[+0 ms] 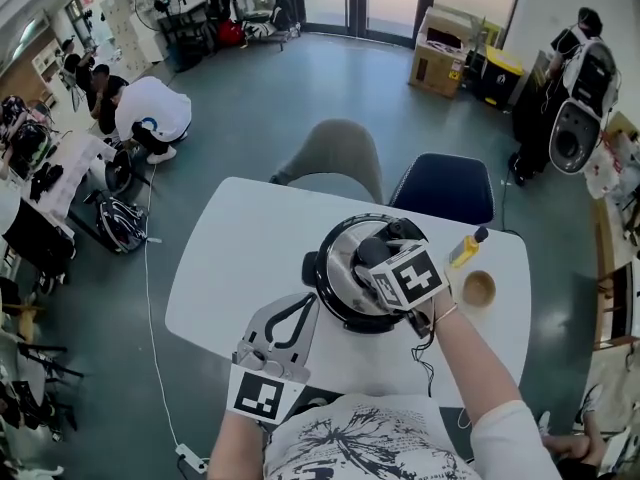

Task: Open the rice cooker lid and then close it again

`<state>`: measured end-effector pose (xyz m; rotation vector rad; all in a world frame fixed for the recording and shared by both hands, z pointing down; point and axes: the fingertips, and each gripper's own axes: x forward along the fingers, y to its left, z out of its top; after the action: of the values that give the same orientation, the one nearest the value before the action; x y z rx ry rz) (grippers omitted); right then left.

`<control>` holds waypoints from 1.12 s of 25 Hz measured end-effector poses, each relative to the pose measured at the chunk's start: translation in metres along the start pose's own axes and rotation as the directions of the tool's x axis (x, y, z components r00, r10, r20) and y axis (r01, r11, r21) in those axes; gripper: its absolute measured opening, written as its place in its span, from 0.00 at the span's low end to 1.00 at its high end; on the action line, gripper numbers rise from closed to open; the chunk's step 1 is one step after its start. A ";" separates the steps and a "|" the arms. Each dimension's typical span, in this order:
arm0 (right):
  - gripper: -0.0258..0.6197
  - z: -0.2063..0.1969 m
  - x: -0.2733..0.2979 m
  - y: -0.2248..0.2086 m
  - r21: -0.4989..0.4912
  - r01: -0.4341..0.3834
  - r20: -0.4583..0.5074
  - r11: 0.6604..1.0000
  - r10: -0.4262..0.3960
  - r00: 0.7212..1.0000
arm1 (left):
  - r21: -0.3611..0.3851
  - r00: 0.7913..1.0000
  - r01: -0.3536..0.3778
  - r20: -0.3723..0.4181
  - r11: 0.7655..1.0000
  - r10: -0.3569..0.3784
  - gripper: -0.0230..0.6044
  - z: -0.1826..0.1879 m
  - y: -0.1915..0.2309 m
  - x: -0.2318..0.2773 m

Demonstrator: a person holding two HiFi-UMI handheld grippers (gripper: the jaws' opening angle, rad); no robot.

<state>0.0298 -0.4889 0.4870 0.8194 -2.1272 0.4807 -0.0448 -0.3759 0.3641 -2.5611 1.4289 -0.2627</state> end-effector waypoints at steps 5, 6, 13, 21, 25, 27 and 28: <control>0.50 0.001 0.007 -0.003 0.006 -0.008 -0.029 1.000 0.008 1.000 | 0.040 1.000 0.009 -0.017 0.999 -0.009 0.06 0.000 0.004 0.006; 0.50 0.001 0.007 -0.004 0.004 -0.010 -0.027 1.000 0.011 1.000 | 0.028 1.000 0.003 -0.010 1.000 -0.002 0.06 0.000 0.004 0.007; 0.52 0.006 0.006 -0.001 -0.025 0.030 -0.004 0.999 -0.030 1.000 | 0.043 1.000 0.017 -0.007 0.999 -0.017 0.06 0.004 0.008 0.003; 0.49 0.022 -0.029 0.001 -0.018 0.089 0.154 0.996 -0.086 0.984 | -0.051 0.998 0.000 0.059 0.999 0.003 0.06 0.014 0.005 -0.006; 0.36 0.033 -0.063 0.013 0.009 0.108 0.278 0.994 -0.106 0.955 | -0.100 0.995 -0.004 0.099 0.995 0.014 0.06 0.026 0.007 -0.017; 0.27 0.036 -0.079 0.019 0.028 0.121 0.352 0.992 -0.123 0.928 | -0.085 0.995 0.008 0.100 0.996 0.001 0.06 0.028 0.007 -0.023; 0.23 0.036 -0.087 0.022 0.033 0.130 0.389 0.991 -0.132 0.912 | -0.079 0.995 0.014 0.100 0.997 -0.006 0.06 0.028 0.007 -0.026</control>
<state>0.0367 -0.4598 0.3949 1.1311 -2.4108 0.2680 -0.0571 -0.3551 0.3337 -2.6042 1.4181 -0.0799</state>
